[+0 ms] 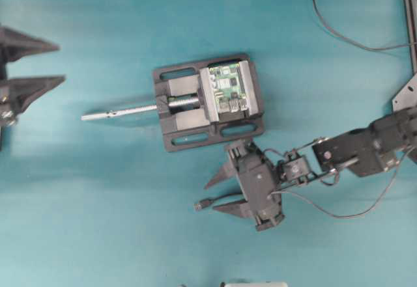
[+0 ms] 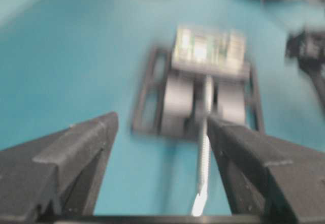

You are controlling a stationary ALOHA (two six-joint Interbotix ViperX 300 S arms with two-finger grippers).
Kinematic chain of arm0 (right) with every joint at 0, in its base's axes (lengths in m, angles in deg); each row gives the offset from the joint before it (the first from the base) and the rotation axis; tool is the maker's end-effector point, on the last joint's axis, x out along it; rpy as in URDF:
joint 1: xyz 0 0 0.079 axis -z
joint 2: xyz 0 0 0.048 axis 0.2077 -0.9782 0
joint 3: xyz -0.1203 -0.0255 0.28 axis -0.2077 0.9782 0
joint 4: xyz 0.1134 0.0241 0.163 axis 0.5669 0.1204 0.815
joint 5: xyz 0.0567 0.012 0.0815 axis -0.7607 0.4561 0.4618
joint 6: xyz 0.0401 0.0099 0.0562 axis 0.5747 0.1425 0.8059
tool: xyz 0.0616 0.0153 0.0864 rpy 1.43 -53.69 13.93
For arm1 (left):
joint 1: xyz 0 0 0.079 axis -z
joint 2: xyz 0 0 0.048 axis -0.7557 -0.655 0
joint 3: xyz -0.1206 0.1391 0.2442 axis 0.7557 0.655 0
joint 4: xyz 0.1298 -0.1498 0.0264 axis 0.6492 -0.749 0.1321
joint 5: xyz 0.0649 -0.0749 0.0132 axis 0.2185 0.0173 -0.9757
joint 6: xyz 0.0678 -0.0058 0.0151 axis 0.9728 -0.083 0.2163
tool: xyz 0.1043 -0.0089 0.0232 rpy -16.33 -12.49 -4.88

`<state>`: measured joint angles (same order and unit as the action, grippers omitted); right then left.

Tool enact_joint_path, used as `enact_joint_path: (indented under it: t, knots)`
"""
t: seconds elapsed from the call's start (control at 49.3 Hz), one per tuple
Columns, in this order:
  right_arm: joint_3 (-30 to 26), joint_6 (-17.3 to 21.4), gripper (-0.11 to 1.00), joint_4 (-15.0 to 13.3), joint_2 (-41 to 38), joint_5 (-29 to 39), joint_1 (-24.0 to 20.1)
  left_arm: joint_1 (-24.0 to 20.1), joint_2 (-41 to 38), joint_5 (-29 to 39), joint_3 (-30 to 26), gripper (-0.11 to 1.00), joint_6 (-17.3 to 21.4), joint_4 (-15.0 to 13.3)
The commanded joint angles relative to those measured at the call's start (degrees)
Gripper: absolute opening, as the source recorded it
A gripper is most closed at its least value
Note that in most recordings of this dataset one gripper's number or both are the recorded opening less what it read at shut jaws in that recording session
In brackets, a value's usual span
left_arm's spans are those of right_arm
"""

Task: Insert the USB into the fixed PCB.

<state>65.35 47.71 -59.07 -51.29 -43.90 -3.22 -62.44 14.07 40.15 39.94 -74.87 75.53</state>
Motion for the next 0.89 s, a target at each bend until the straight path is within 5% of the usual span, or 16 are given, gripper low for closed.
enact_joint_path:
  t: [0.0, 0.101, 0.446, 0.872]
  knots:
    - [-1.8, 0.1, 0.57, 0.3, -0.4, -0.4, -0.1, 0.1, 5.5, 6.9, 0.9, 0.86, 1.0, 0.3]
    - [-2.3, 0.2, 0.58, 1.3, -1.7, -0.3, -0.1, 0.1, 8.9, 10.2, 2.6, 0.86, 0.9, 0.4]
    - [-2.2, 2.6, 0.58, 1.6, -2.0, 1.5, -0.7, 0.1, 2.9, -0.8, 5.0, 0.86, 1.1, 0.4]
    - [-2.6, 3.3, 0.56, 1.6, -2.7, 1.8, -0.7, 0.1, 0.4, -3.1, 5.1, 0.85, 1.1, 0.4]
